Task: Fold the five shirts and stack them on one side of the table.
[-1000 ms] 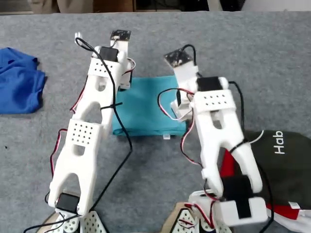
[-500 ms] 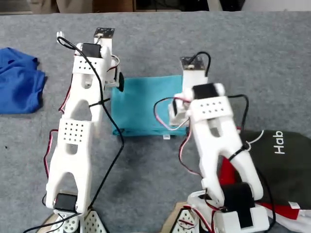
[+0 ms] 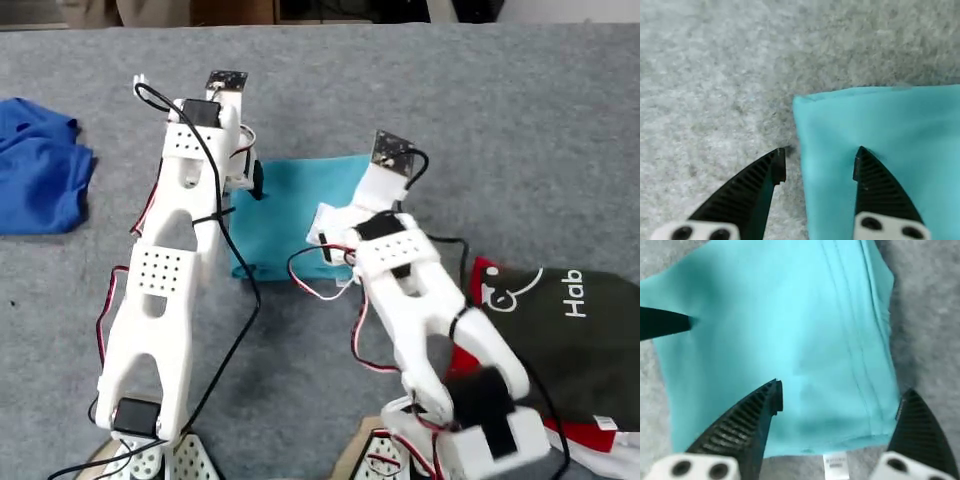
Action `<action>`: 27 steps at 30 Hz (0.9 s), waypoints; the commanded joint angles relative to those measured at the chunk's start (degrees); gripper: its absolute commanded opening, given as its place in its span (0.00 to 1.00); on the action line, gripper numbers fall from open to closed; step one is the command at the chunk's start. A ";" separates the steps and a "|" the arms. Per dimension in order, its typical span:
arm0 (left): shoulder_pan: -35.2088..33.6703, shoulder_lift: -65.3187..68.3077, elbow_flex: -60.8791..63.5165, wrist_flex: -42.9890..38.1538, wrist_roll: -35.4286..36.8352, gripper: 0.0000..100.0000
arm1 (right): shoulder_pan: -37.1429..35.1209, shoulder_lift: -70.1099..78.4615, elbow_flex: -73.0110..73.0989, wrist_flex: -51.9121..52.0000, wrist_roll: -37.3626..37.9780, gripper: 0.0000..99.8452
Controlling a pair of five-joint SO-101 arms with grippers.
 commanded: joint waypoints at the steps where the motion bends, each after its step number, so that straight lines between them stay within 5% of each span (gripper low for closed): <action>1: 0.70 0.31 -0.70 -0.62 2.99 0.23 | -0.57 5.76 -0.75 -1.76 -1.67 0.36; 7: 0.70 1.89 -0.70 -0.62 3.52 0.23 | -0.40 13.23 -4.97 -1.32 -1.93 0.34; 17: 1.85 2.07 -0.79 -1.93 3.34 0.04 | 0.40 13.58 -5.58 -1.32 0.62 0.03; 27: 4.66 1.89 -2.81 -2.46 3.60 0.02 | 5.14 11.38 -7.16 5.45 4.31 0.02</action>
